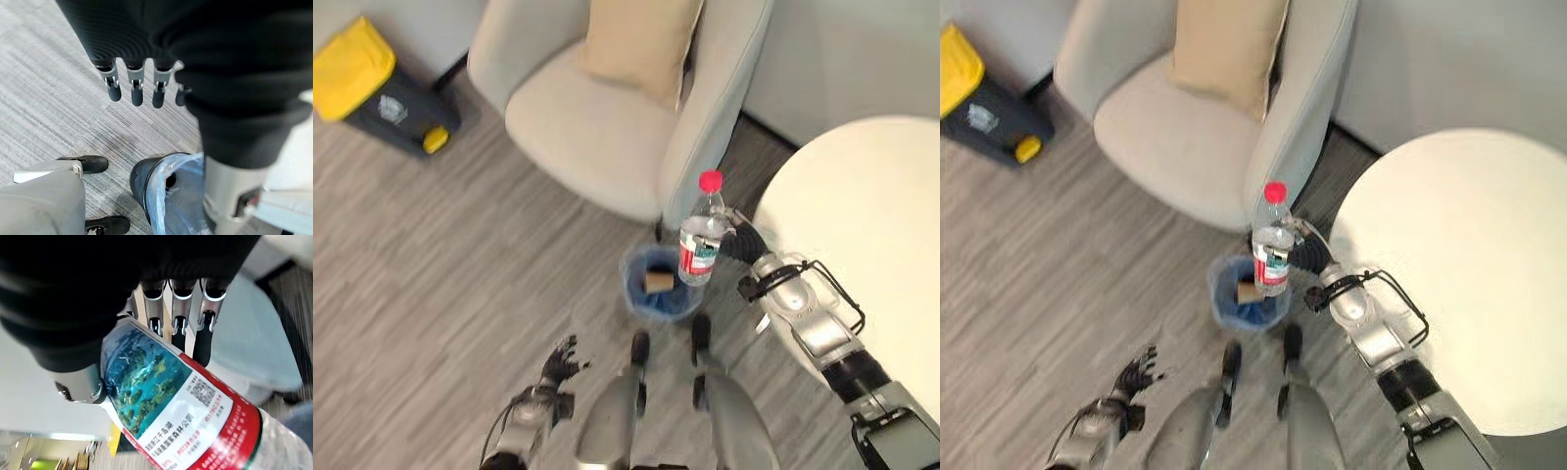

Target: Gather garbage on tea table into small bin, then transfer packed bag to large trash can.

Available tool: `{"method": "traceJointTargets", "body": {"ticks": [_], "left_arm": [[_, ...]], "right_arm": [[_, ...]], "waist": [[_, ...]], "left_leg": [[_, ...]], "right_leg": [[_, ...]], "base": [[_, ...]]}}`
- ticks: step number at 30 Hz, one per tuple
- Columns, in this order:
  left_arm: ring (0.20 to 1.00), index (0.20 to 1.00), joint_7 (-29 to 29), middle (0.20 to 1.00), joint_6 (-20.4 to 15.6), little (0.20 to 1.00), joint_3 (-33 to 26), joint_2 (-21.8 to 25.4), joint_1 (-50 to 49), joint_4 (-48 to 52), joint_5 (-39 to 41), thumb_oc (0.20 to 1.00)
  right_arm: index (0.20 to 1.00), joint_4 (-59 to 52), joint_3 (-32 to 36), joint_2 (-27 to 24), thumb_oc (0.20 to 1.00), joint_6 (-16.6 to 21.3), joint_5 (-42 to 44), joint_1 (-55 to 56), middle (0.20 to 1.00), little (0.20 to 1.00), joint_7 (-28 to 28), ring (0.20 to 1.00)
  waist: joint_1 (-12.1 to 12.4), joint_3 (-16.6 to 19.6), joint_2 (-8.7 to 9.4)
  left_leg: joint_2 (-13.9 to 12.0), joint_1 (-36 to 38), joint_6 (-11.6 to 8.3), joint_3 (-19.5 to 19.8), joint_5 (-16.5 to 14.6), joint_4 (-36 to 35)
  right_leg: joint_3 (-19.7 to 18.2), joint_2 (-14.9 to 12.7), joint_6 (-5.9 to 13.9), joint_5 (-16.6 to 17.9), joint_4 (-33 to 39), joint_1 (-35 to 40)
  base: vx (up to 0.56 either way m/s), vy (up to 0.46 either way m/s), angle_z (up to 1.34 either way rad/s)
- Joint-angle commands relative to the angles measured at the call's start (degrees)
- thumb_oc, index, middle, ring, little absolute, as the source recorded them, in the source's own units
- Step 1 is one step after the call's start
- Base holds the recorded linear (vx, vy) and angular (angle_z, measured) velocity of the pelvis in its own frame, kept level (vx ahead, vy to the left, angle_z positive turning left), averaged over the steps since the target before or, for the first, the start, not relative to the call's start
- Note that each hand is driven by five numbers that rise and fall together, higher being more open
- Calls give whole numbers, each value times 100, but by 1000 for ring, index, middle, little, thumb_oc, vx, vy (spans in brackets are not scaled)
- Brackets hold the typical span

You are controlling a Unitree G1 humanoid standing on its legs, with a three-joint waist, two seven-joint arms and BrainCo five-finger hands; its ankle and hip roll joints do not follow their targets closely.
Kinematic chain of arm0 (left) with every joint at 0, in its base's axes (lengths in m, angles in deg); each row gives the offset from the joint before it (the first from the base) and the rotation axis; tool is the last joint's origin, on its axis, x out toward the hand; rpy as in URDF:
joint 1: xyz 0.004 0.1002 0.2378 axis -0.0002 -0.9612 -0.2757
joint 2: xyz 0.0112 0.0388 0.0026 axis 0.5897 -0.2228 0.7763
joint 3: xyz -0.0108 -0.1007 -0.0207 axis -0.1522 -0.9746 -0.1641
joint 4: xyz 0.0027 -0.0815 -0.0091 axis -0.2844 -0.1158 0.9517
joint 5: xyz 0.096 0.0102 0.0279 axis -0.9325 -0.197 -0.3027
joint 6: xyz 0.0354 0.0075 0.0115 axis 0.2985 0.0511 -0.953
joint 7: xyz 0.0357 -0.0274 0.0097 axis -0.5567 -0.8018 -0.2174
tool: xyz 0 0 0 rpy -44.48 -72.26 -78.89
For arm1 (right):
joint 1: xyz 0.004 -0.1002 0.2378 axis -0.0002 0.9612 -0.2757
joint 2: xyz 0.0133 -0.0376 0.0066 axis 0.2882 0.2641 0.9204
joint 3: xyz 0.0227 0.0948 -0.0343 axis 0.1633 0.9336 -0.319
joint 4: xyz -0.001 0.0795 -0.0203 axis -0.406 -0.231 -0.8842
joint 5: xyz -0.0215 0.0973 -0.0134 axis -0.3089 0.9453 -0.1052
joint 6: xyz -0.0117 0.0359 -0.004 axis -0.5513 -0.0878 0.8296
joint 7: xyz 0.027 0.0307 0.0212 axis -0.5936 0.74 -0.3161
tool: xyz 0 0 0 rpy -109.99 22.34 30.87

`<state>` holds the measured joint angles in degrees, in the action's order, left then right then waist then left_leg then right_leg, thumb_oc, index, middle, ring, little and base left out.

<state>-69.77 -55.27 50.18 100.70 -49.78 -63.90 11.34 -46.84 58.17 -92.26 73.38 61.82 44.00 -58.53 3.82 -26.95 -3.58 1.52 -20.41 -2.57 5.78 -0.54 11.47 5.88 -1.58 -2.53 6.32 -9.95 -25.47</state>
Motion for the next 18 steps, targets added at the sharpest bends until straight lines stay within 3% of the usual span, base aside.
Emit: {"method": "traceJointTargets", "body": {"ticks": [1, 5, 6, 9, 12, 18], "left_arm": [[1000, 1000, -248, 1000, -200, 1000, 6, 274, -136, 114, 362, 1000], [1000, 1000, -370, 1000, -226, 1000, 99, 318, 132, 251, 438, 1000], [1000, 1000, -425, 1000, -251, 1000, 177, 348, 272, 288, 434, 1000], [1000, 1000, -471, 1000, -265, 1000, 226, 435, 442, 370, 410, 1000], [1000, 1000, -530, 1000, -290, 1000, 313, 612, 671, 509, 419, 1000], [1000, 1000, -600, 1000, -356, 1000, 442, 736, 867, 595, 555, 1000]], "right_arm": [[200, -516, -50, 151, 200, 309, -128, 143, 200, 200, -407, 200], [200, -227, -72, 204, 200, 239, -306, -257, 200, 200, -745, 200], [200, -21, -67, 192, 200, 204, -421, -487, 200, 200, -940, 200], [200, 226, -81, 103, 200, 152, -522, -835, 200, 200, -1112, 200], [200, 921, -145, -71, 200, 22, -654, -1560, 200, 200, -1393, 200], [200, 1846, -384, -276, 200, -130, -616, -2363, 200, 200, -1539, 200]], "waist": [[16, 298, 137], [53, 167, 80], [53, 86, 60], [58, 29, 41], [94, -29, 3], [225, 1, -18]], "left_leg": [[263, -539, 16, -33, -324, 700], [298, -1357, 49, -67, -364, 1247], [307, -1703, 41, -88, -595, 1618], [333, -2200, 41, -86, -672, 1980], [390, -3190, 70, -113, -799, 2630], [486, -4030, 116, -118, -867, 3024]], "right_leg": [[81, -371, 464, -1413, -1003, 8], [85, -494, 407, -1565, -1734, -871], [65, -546, 398, -1826, -2156, -1206], [10, -605, 371, -1945, -2559, -1689], [-101, -728, 321, -2125, -3282, -2684], [-162, -834, 314, -2239, -3761, -3496]], "base": [[-180, 36, 27], [-103, 24, 30], [-69, 14, 27], [-54, 16, 13], [-71, 29, 41], [0, 6, 21]]}}
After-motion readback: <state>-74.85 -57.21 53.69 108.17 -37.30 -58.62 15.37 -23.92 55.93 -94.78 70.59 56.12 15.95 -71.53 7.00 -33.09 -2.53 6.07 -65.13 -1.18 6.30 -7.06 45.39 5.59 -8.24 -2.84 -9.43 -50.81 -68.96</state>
